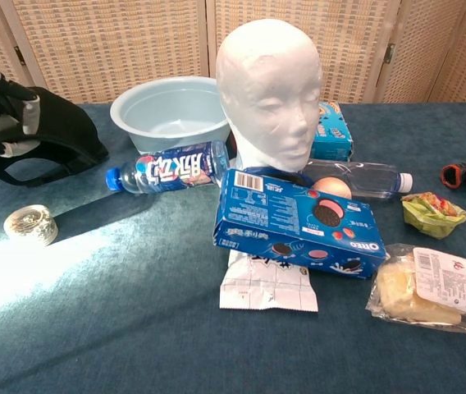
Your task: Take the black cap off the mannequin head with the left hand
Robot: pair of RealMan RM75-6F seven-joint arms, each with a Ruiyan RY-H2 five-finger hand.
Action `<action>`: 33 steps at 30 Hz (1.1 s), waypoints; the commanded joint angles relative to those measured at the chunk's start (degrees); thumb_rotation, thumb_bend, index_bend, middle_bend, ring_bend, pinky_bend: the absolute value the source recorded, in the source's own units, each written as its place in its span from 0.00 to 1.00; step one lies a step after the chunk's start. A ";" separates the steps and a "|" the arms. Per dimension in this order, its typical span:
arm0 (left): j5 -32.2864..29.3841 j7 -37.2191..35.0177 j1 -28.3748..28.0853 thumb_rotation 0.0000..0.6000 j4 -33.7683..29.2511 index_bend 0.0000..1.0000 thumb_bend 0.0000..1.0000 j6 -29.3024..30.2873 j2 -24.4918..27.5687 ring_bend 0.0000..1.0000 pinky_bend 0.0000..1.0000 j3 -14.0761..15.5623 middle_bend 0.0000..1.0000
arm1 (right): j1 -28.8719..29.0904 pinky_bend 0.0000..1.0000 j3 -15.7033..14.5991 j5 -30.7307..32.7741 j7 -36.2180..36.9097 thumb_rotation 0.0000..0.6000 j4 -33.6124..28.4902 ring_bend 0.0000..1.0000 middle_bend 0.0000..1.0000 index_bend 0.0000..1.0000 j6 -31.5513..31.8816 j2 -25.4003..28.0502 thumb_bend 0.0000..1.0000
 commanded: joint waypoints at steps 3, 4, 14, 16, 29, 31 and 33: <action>-5.08 9.40 -0.43 1.00 -8.43 0.39 0.27 -8.64 2.17 1.00 1.00 -0.31 1.00 | -0.18 0.31 -0.07 0.28 0.45 1.00 0.49 0.25 0.31 0.22 -0.01 -0.20 0.26; -6.26 11.55 -0.36 1.00 -10.40 0.36 0.27 -9.83 2.91 1.00 1.00 -0.55 1.00 | -0.20 0.31 -0.08 0.31 0.53 1.00 0.60 0.25 0.31 0.22 0.00 -0.24 0.26; -21.51 35.35 0.97 1.00 -32.71 0.10 0.17 -16.49 12.40 0.97 1.00 -2.18 0.93 | -0.06 0.31 0.02 0.48 1.37 1.00 1.83 0.25 0.31 0.22 -0.27 -0.89 0.26; -24.59 38.99 1.16 1.00 -36.03 0.05 0.14 -16.81 13.80 0.96 1.00 -2.01 0.92 | 0.05 0.31 0.04 0.28 1.62 1.00 2.25 0.25 0.31 0.22 -0.24 -1.20 0.26; -27.78 43.72 3.94 1.00 -48.47 0.00 0.11 -9.37 19.35 0.90 1.00 -1.18 0.84 | 0.17 0.31 -0.02 0.25 2.31 1.00 3.07 0.25 0.31 0.22 -0.52 -1.61 0.26; -25.19 40.22 5.33 1.00 -48.63 0.02 0.11 -6.77 19.54 0.85 1.00 -1.46 0.80 | 0.20 0.31 -0.14 0.12 2.27 1.00 3.07 0.25 0.31 0.22 -0.67 -1.57 0.25; -23.38 37.69 6.68 1.00 -48.62 0.08 0.11 -4.71 19.92 0.79 1.00 -1.36 0.77 | 0.34 0.31 -0.33 -0.20 2.23 1.00 3.10 0.25 0.31 0.22 -0.95 -1.52 0.26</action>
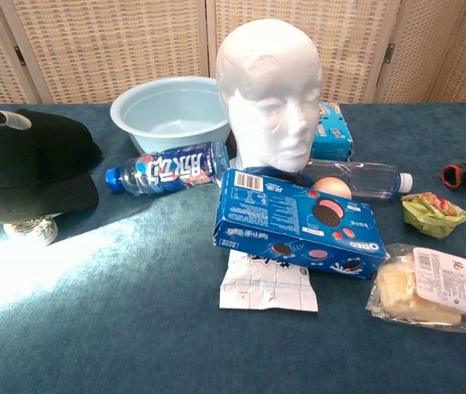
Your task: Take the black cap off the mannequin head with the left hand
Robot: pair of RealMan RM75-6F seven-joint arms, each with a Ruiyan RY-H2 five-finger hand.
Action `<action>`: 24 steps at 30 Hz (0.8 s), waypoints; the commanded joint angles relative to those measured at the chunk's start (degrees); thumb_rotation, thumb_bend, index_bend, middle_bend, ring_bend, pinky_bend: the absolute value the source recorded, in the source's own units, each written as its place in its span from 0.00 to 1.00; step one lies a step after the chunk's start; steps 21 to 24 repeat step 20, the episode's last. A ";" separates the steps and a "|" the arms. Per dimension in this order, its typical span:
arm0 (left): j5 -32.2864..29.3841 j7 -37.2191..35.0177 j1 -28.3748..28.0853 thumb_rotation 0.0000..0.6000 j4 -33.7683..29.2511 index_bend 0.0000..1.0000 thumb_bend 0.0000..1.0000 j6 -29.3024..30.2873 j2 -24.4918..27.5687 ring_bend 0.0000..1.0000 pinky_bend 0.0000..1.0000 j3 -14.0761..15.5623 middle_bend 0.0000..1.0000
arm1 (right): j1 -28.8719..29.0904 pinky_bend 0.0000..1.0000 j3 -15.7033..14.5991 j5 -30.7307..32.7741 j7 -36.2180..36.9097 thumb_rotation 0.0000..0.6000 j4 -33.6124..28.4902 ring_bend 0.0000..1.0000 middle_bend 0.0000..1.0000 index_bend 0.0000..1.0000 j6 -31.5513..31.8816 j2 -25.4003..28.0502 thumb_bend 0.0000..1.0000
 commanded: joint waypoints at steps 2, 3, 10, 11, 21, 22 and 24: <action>4.78 -6.09 3.69 1.00 -0.57 0.13 0.11 5.60 1.34 0.74 0.99 0.20 0.74 | 0.33 0.31 -0.41 -0.68 -0.01 1.00 0.04 0.25 0.31 0.22 -0.66 0.21 0.26; 5.12 -6.69 4.50 1.00 -0.75 0.14 0.11 6.67 1.66 0.71 0.97 0.33 0.71 | 0.53 0.31 -0.62 -1.09 0.21 1.00 -0.01 0.25 0.31 0.22 -1.04 0.38 0.26; 7.74 -10.63 9.73 1.00 -2.14 0.16 0.11 12.35 3.53 0.49 0.71 2.10 0.45 | 2.02 0.31 -1.68 -3.63 2.22 1.00 0.13 0.25 0.31 0.22 -3.28 1.04 0.26; 7.99 -11.13 10.40 1.00 -2.35 0.15 0.11 12.82 3.77 0.42 0.64 2.43 0.39 | 2.23 0.31 -1.81 -3.96 2.29 1.00 0.18 0.25 0.31 0.22 -3.55 1.03 0.26; 14.06 -16.10 16.94 1.00 -1.32 0.07 0.11 19.67 3.25 0.18 0.28 5.62 0.15 | 3.52 0.31 -2.57 -6.90 2.94 1.00 0.63 0.24 0.31 0.22 -3.93 0.00 0.26; 14.06 -16.10 16.94 1.00 -1.32 0.07 0.11 19.67 3.25 0.18 0.28 5.62 0.15 | 3.52 0.31 -2.57 -6.90 2.94 1.00 0.63 0.24 0.31 0.22 -3.93 0.00 0.26; 14.06 -16.10 16.94 1.00 -1.32 0.07 0.11 19.67 3.25 0.18 0.28 5.62 0.15 | 3.52 0.31 -2.57 -6.90 2.94 1.00 0.63 0.24 0.31 0.22 -3.93 0.00 0.26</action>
